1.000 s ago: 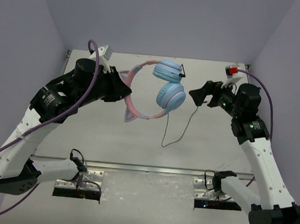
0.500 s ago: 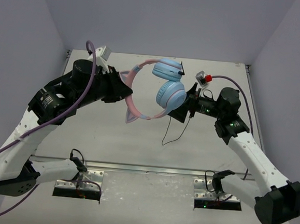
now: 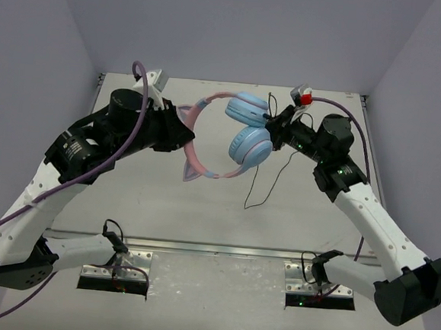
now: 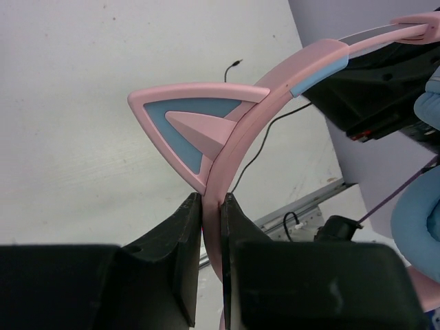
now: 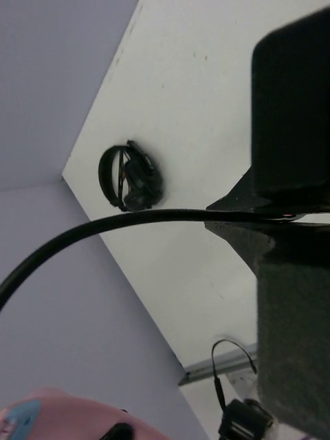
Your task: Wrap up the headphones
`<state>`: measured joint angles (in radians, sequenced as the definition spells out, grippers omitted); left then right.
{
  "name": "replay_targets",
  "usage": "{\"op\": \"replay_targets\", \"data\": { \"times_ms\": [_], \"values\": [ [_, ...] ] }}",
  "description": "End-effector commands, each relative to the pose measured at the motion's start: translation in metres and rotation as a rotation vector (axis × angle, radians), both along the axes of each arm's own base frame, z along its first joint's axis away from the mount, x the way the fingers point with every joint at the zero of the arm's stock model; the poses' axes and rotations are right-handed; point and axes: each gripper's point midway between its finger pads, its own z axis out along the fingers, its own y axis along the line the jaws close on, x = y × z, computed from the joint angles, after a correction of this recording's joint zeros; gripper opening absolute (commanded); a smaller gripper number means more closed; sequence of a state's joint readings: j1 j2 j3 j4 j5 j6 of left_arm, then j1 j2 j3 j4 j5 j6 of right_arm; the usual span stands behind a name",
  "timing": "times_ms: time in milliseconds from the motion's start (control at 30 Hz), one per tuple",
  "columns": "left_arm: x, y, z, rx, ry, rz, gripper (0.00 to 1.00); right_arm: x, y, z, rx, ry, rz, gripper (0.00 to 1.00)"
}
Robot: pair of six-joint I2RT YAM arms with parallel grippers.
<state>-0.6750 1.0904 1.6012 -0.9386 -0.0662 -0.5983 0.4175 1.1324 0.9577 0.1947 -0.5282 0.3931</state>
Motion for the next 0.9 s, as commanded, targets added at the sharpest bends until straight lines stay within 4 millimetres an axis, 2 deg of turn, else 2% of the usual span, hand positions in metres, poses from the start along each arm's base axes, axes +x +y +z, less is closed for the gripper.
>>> {"op": "replay_targets", "data": {
  "times_ms": [0, 33, 100, 200, 333, 367, 400, 467, 533, 567, 600, 633, 667, 700, 767, 800, 833, 867],
  "values": [
    [0.0, 0.0, 0.006, 0.073, -0.134, -0.085, 0.0, 0.018, -0.041, 0.042, -0.104, -0.213, -0.208, 0.01],
    [0.0, 0.0, -0.014, 0.124, -0.107, -0.111, 0.0, 0.017, -0.043, 0.046, -0.124, -0.234, -0.21, 0.01],
    [-0.003, -0.002, -0.041, 0.204, -0.089, -0.178, 0.0, 0.014, -0.044, 0.069, -0.171, -0.308, -0.195, 0.01],
    [-0.006, -0.005, -0.048, 0.222, -0.141, -0.242, 0.0, 0.017, -0.048, 0.065, -0.261, -0.317, -0.19, 0.01],
    [-0.014, -0.01, -0.067, 0.295, -0.185, -0.374, 0.0, 0.015, -0.054, 0.081, -0.317, -0.369, -0.198, 0.01],
    [-0.016, -0.011, -0.078, 0.317, -0.166, -0.402, 0.0, 0.007, -0.045, 0.084, -0.32, -0.39, -0.126, 0.01],
    [-0.017, -0.011, -0.085, 0.343, -0.166, -0.436, 0.01, 0.005, -0.039, 0.098, -0.311, -0.405, -0.085, 0.01],
    [-0.023, -0.018, -0.098, 0.357, -0.132, -0.504, 0.0, -0.017, -0.019, 0.092, -0.314, -0.347, 0.096, 0.01],
    [-0.029, -0.03, -0.095, 0.335, -0.148, -0.58, 0.0, -0.026, 0.001, 0.088, -0.341, -0.274, 0.198, 0.01],
    [-0.032, -0.035, -0.091, 0.324, -0.164, -0.606, 0.01, -0.031, 0.014, 0.08, -0.38, -0.26, 0.229, 0.01],
    [-0.031, -0.036, -0.087, 0.318, -0.18, -0.608, 0.01, -0.025, 0.01, 0.075, -0.407, -0.259, 0.197, 0.01],
    [-0.03, -0.039, -0.078, 0.304, -0.215, -0.611, 0.01, -0.034, 0.023, 0.067, -0.429, -0.267, 0.225, 0.01],
    [-0.03, -0.041, -0.069, 0.291, -0.241, -0.61, 0.01, -0.028, 0.023, 0.05, -0.481, -0.252, 0.183, 0.01],
    [-0.03, -0.041, -0.064, 0.282, -0.258, -0.608, 0.0, -0.035, 0.033, 0.048, -0.487, -0.27, 0.197, 0.01],
    [-0.029, -0.043, -0.055, 0.292, -0.309, -0.628, 0.01, -0.031, 0.034, 0.036, -0.536, -0.263, 0.154, 0.01],
    [-0.029, -0.043, -0.055, 0.295, -0.309, -0.635, 0.0, -0.036, 0.04, 0.031, -0.555, -0.26, 0.163, 0.01],
    [-0.028, -0.043, -0.056, 0.302, -0.308, -0.635, 0.01, -0.032, 0.043, 0.023, -0.585, -0.248, 0.156, 0.01],
    [-0.026, -0.043, -0.057, 0.314, -0.309, -0.635, 0.01, -0.03, 0.044, 0.024, -0.601, -0.248, 0.139, 0.01]
  ]
}}
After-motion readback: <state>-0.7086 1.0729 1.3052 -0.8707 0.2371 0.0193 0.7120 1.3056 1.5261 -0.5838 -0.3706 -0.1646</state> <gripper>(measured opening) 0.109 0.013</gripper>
